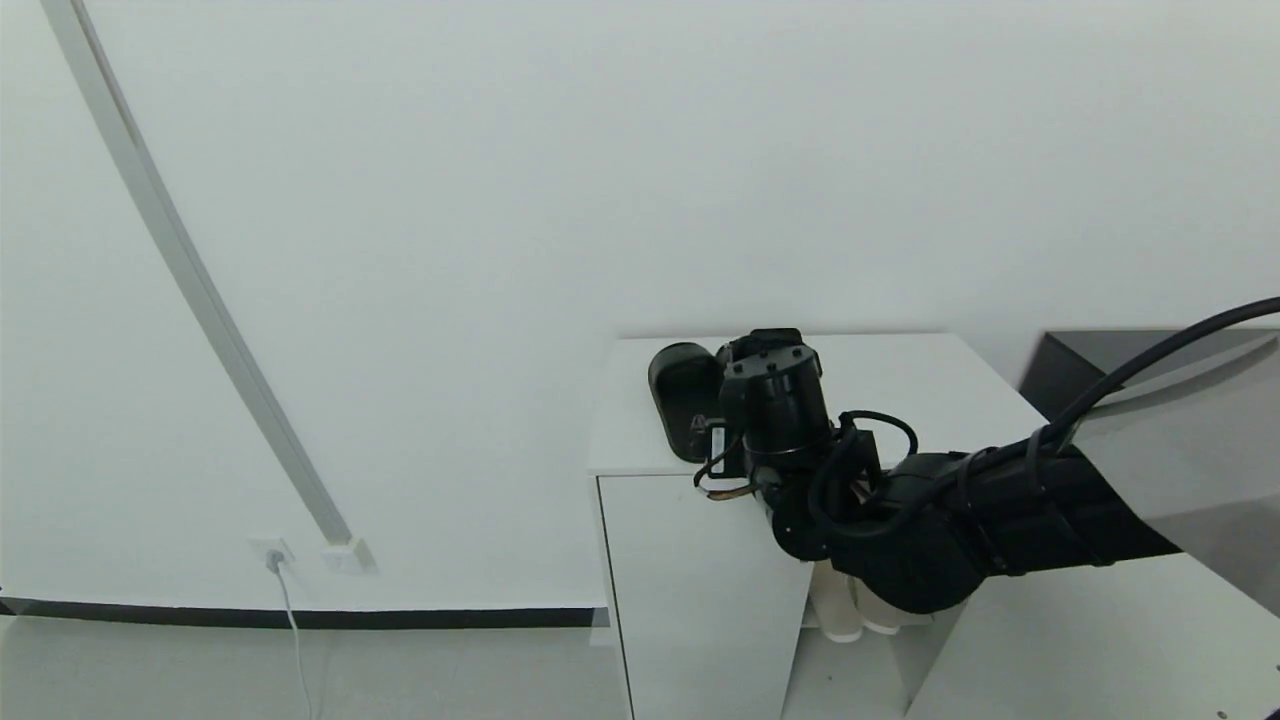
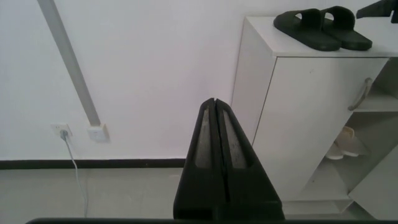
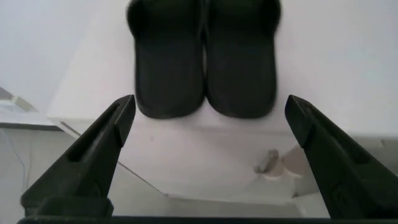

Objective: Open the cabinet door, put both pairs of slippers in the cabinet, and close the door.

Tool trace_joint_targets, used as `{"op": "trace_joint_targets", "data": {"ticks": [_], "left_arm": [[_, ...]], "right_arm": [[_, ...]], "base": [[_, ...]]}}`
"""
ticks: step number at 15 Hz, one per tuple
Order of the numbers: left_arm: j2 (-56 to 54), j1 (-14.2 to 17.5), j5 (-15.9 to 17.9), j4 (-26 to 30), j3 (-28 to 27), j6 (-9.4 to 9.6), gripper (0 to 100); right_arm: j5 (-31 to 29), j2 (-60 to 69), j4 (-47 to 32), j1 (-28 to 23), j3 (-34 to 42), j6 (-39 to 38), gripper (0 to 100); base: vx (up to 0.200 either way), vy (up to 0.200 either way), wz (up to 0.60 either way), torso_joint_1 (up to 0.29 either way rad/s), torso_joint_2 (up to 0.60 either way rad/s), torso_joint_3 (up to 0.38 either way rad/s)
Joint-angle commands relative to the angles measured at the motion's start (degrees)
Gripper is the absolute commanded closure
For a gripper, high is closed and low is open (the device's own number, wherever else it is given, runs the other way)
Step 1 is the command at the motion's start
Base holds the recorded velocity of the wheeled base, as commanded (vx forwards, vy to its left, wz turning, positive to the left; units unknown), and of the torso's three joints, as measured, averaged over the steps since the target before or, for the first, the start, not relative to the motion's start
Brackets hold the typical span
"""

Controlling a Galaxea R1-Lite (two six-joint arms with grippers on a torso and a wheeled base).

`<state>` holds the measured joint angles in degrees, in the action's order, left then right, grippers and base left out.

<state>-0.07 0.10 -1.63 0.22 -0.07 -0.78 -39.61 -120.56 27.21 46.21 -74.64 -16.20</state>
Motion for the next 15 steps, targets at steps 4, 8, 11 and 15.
{"op": "trace_joint_targets", "data": {"ticks": [4, 8, 11, 15], "left_arm": [[0.1, 0.0, 0.0, 0.0, 0.0, -0.01, 100], [0.1, 0.0, -0.1, 0.0, 0.1, -0.1, 100], [0.1, 0.0, -0.1, 0.0, 0.1, -0.1, 100], [0.1, 0.0, -0.1, 0.0, 0.1, -0.1, 100]], "right_arm": [[0.1, -2.0, 4.1, -0.1, 2.6, -0.3, 0], [0.8, -5.4, 8.6, -0.2, 3.8, 0.8, 0], [2.3, -8.5, 9.5, -1.3, 1.0, 1.3, 0], [4.0, -12.9, 9.5, -3.7, -6.5, 4.8, 0]], "base": [[0.2, 0.0, 0.0, 0.008, 0.0, 0.005], [0.15, 0.0, 0.0, 0.003, 0.0, -0.001], [0.0, 0.0, 0.0, 0.0, 0.0, 0.0], [0.0, 0.0, 0.0, 0.0, 0.0, 0.0]]}}
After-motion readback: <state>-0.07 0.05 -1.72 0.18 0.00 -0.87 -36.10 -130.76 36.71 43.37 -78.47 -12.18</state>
